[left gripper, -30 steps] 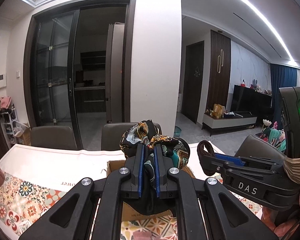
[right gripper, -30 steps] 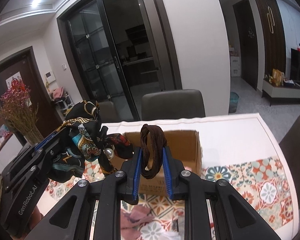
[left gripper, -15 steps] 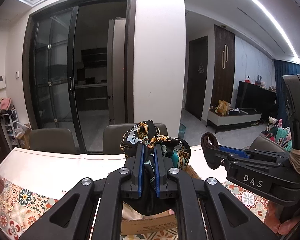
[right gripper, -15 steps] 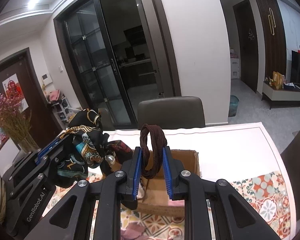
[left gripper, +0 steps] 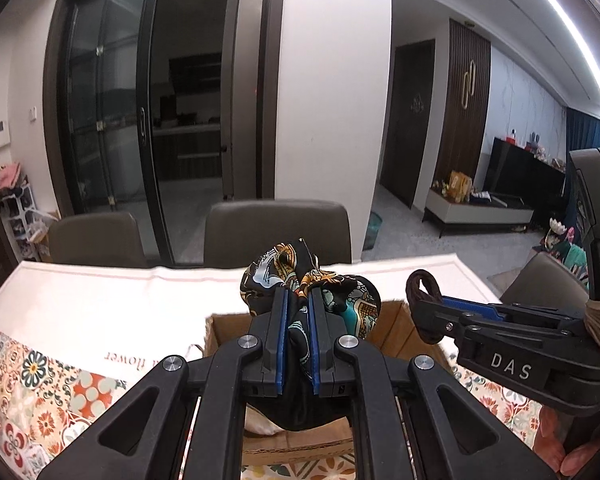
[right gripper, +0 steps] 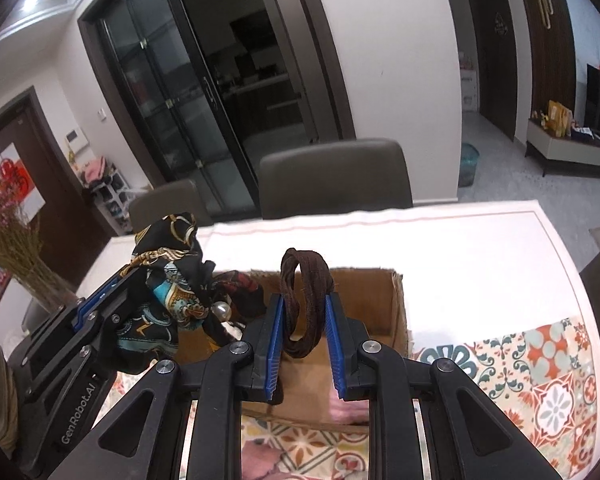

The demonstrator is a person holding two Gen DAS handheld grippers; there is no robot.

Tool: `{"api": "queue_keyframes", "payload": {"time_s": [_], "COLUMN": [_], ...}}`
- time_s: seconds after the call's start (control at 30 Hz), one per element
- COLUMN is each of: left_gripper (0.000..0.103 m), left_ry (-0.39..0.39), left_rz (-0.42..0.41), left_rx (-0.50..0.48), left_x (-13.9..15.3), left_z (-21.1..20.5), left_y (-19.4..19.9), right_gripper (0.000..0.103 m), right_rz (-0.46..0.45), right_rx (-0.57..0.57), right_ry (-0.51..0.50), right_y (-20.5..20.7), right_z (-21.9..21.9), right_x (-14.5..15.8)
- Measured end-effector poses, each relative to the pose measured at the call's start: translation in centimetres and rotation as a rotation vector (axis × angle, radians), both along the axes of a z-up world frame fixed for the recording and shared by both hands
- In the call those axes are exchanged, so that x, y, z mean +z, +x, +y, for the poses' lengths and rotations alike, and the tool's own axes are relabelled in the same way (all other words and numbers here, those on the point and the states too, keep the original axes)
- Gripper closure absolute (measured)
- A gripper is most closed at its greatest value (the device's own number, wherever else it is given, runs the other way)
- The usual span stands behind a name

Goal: Organize soft objects

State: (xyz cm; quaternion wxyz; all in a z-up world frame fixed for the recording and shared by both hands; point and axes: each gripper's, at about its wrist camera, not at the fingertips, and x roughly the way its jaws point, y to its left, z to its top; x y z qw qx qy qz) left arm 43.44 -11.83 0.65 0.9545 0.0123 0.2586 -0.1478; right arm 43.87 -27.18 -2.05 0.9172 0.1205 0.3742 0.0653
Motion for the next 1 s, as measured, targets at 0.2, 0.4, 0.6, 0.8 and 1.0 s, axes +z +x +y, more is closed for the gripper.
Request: {"api": "queue_keyframes", "payload": {"time_s": [0.2,0.4,0.6,0.8,1.0], "left_gripper": [0.092,0.09,0.068,0.061,0.059], "left_ry": [0.032,0.06,0.081,0.114,0.116], "left_rz": [0.07,0.123,0.146,0.124,0.116], "left_rx": [-0.005,-0.025,-0.046,-0.031,-0.007], "left_x": [-2.5,-4.4,-5.1,-5.1,-4.8], "left_z": [-0.6,-1.3,-1.6,-1.1,-0.2], "left_y": [1.4,1.7,1.4,1.1,0.5], "right_gripper": [0.081,0.081,0.071,0.06,0.058], "right_rz": [0.06,0.115,0.164,0.157,0.147], "right_rx": [0.016,0.03,0.028,0.019,0.007], "right_ry": [-0.033,-0.046,-0.045,-0.056,-0.063], "right_y": [1.2,2.1,2.8,2.5,1.7], "right_z": [0.3,0.3,0.0,0.0,-0.1], "right_x": [-2.4,-4.1,-5.3,-5.3,-4.7]}}
